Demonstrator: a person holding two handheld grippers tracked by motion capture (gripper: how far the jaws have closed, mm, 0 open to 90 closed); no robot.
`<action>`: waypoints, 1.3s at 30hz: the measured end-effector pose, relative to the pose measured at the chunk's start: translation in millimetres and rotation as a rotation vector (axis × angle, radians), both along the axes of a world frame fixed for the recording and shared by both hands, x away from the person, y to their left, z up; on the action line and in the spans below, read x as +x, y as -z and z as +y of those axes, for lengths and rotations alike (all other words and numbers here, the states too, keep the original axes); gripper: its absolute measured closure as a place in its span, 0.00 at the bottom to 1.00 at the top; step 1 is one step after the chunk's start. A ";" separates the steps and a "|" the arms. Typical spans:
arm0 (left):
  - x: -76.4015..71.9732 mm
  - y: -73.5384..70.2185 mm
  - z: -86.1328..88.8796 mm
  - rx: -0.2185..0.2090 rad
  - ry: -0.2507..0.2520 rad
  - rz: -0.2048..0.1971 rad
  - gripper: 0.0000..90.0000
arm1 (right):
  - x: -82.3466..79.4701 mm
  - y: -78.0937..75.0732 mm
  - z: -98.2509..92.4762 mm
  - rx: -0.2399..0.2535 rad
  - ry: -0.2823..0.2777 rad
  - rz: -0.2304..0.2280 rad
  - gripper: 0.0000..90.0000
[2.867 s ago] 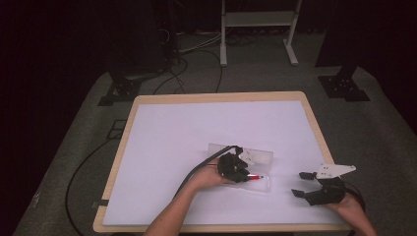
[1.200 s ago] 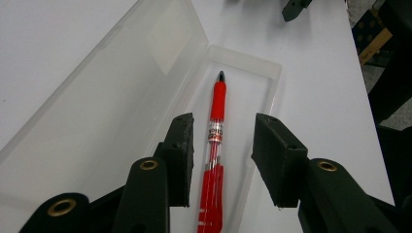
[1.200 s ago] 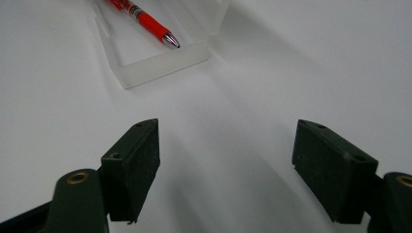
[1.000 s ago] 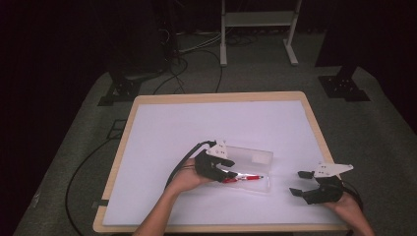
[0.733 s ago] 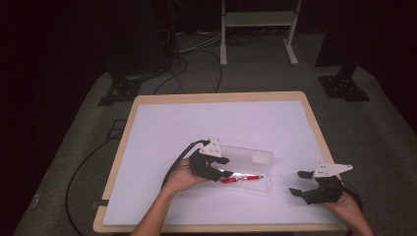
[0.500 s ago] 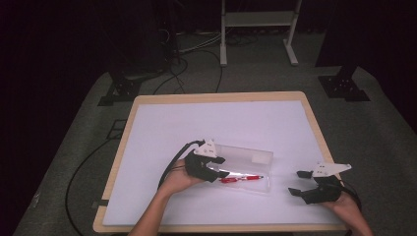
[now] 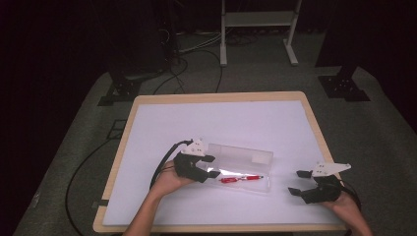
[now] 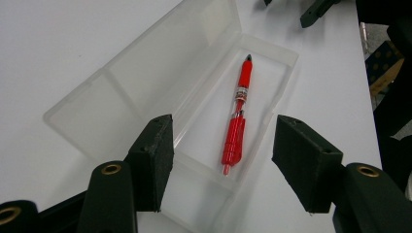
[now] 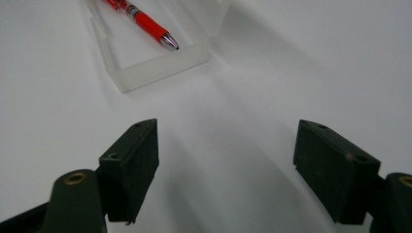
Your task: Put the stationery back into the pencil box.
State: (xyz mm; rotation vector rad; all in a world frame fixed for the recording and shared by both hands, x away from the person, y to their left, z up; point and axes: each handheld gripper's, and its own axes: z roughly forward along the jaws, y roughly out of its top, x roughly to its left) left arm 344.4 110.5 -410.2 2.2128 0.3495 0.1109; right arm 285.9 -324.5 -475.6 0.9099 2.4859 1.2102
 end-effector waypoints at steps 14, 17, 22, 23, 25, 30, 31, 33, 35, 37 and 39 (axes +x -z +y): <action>-1.9 -0.2 21.6 -0.014 -0.057 0.003 0.35 | -0.2 -0.6 0.9 -0.002 0.000 0.001 0.27; -3.8 1.3 27.2 -0.011 -0.069 -0.001 0.34 | -0.3 -0.9 0.3 0.000 0.002 -0.002 0.27; -6.5 2.7 36.6 -0.032 -0.090 0.008 0.30 | -0.2 -0.5 1.6 -0.005 0.000 0.000 0.26; -7.6 2.4 38.0 -0.031 -0.095 0.003 0.29 | -0.3 -0.5 1.9 -0.005 0.000 0.001 0.26; -8.6 1.9 41.1 -0.045 -0.105 0.006 0.28 | -0.4 -0.6 2.3 -0.005 0.000 0.001 0.27; -11.1 1.4 47.3 -0.040 -0.120 -0.007 0.25 | -0.6 -0.8 4.1 -0.003 -0.002 0.000 0.26; -11.9 1.6 48.4 -0.039 -0.125 -0.008 0.25 | -0.8 -1.1 4.6 -0.002 -0.003 -0.001 0.26; -13.1 2.1 51.4 -0.039 -0.136 -0.014 0.24 | -1.0 -1.5 5.0 -0.002 -0.003 0.000 0.26; -14.0 3.1 54.4 -0.042 -0.147 -0.012 0.23 | -0.9 -1.6 5.1 0.001 -0.003 0.000 0.26; -14.7 4.5 57.7 -0.042 -0.160 -0.009 0.22 | -1.1 -1.8 5.2 -0.001 -0.003 0.000 0.26; -16.0 6.4 61.0 -0.049 -0.167 -0.005 0.22 | -1.6 -2.1 5.1 -0.001 -0.001 -0.002 0.25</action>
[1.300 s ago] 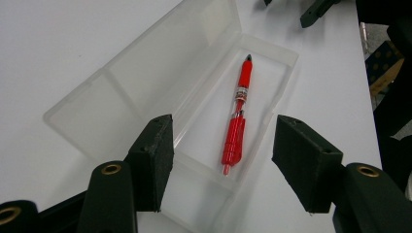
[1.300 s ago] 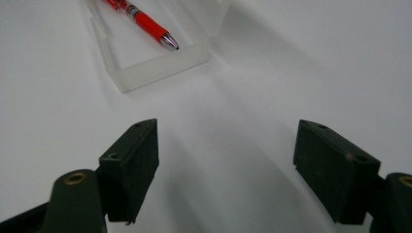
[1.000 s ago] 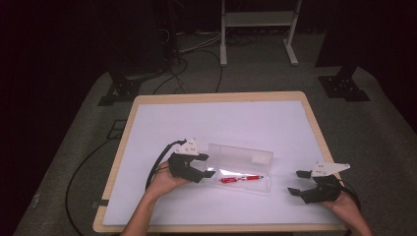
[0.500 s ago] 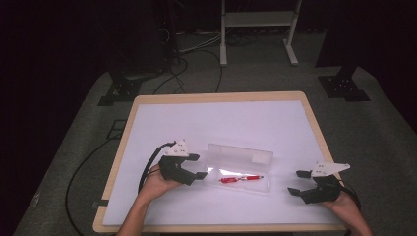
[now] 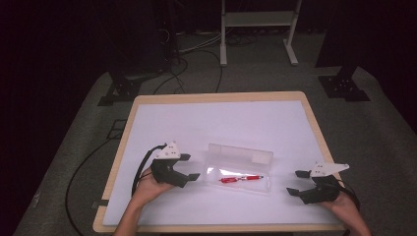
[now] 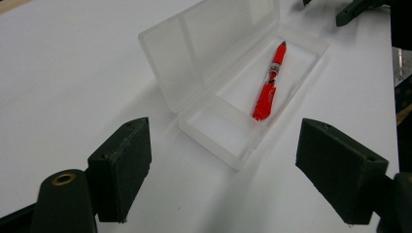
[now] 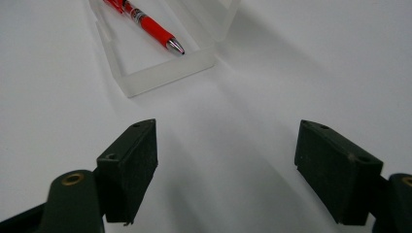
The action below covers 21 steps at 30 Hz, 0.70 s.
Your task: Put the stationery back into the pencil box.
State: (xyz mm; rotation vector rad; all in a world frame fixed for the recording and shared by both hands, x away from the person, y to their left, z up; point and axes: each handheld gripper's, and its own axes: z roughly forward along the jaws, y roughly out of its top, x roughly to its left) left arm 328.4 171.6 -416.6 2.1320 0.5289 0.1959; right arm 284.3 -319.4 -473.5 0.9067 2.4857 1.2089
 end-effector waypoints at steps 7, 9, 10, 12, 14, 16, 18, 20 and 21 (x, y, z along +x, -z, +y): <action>-1.6 4.4 6.5 0.001 -0.018 0.012 0.21 | -0.4 -0.4 0.9 0.004 -0.002 -0.002 0.25; -2.4 5.3 7.7 -0.003 -0.023 0.012 0.20 | -0.3 -0.3 1.4 0.002 -0.004 -0.003 0.25; -2.6 5.6 8.4 0.002 -0.025 0.006 0.20 | -0.1 -0.5 1.7 0.002 -0.004 -0.003 0.25; -3.6 6.2 10.0 -0.004 -0.033 0.005 0.20 | 0.2 -1.4 3.2 0.007 -0.005 -0.005 0.25; -4.8 6.8 12.0 -0.009 -0.041 0.003 0.20 | 0.5 -2.2 4.1 0.006 -0.009 -0.007 0.25; -6.5 8.2 13.8 -0.011 -0.046 0.002 0.20 | 0.5 -1.9 4.3 0.006 -0.010 -0.004 0.25; -7.6 9.3 15.6 -0.009 -0.047 0.000 0.20 | 0.4 -1.7 3.9 0.007 -0.007 -0.003 0.25; -8.8 10.3 17.1 -0.011 -0.053 -0.005 0.20 | 0.0 -1.9 3.8 0.008 -0.006 -0.003 0.25; -9.4 10.9 17.9 -0.011 -0.058 -0.005 0.20 | 0.0 -1.8 3.7 0.007 -0.006 -0.005 0.25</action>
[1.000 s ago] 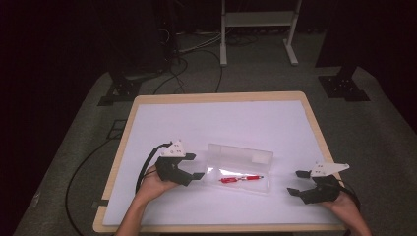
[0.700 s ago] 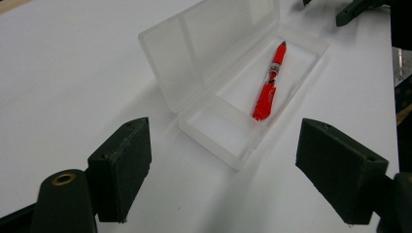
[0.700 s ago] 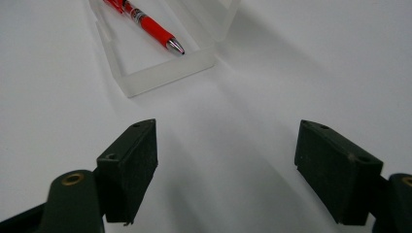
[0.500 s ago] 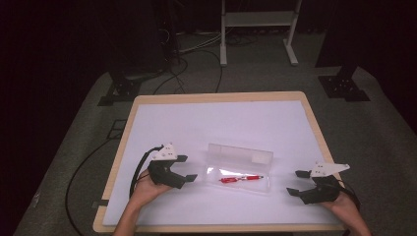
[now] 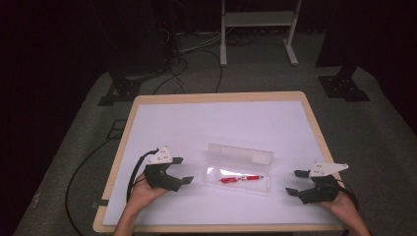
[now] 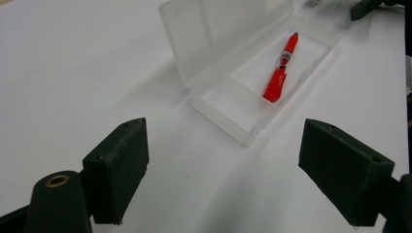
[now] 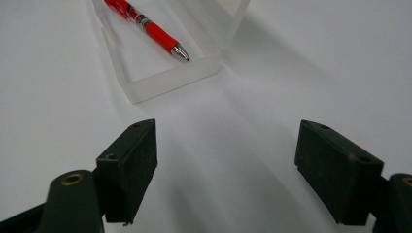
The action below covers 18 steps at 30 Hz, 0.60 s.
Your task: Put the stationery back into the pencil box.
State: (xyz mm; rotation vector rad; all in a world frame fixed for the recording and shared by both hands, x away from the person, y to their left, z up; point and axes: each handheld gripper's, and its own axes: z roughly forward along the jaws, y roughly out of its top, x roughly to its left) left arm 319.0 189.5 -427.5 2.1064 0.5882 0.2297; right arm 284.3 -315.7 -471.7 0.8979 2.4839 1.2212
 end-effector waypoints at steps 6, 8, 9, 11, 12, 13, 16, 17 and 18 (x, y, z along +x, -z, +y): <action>-3.8 3.1 6.6 -0.011 -0.023 -0.001 0.17 | -0.3 -0.1 2.1 0.000 -0.004 0.000 0.25; -5.1 5.6 9.3 -0.007 -0.029 0.001 0.17 | -1.2 -0.5 3.6 0.001 -0.005 0.000 0.25; -5.7 7.3 10.7 -0.012 -0.030 0.003 0.17 | -1.4 -0.9 4.1 0.001 -0.005 -0.004 0.25; -7.7 10.7 13.8 -0.014 -0.040 -0.002 0.17 | -2.4 -1.8 4.5 0.000 -0.004 -0.013 0.25; -8.9 12.0 15.8 -0.021 -0.041 -0.001 0.17 | -2.9 -2.2 4.2 0.003 -0.003 -0.018 0.25; -10.2 12.7 17.4 -0.021 -0.046 -0.004 0.17 | -3.8 -2.5 3.9 0.007 -0.001 -0.018 0.25; -14.8 13.1 24.1 -0.036 -0.065 -0.016 0.17 | -7.3 -1.2 2.5 0.019 0.002 -0.023 0.25; -16.3 13.9 27.6 -0.047 -0.073 -0.018 0.17 | -8.1 -0.3 2.1 0.020 0.006 -0.024 0.25; -16.3 13.9 27.6 -0.047 -0.073 -0.018 0.17 | -9.0 0.3 1.5 0.026 0.013 -0.022 0.25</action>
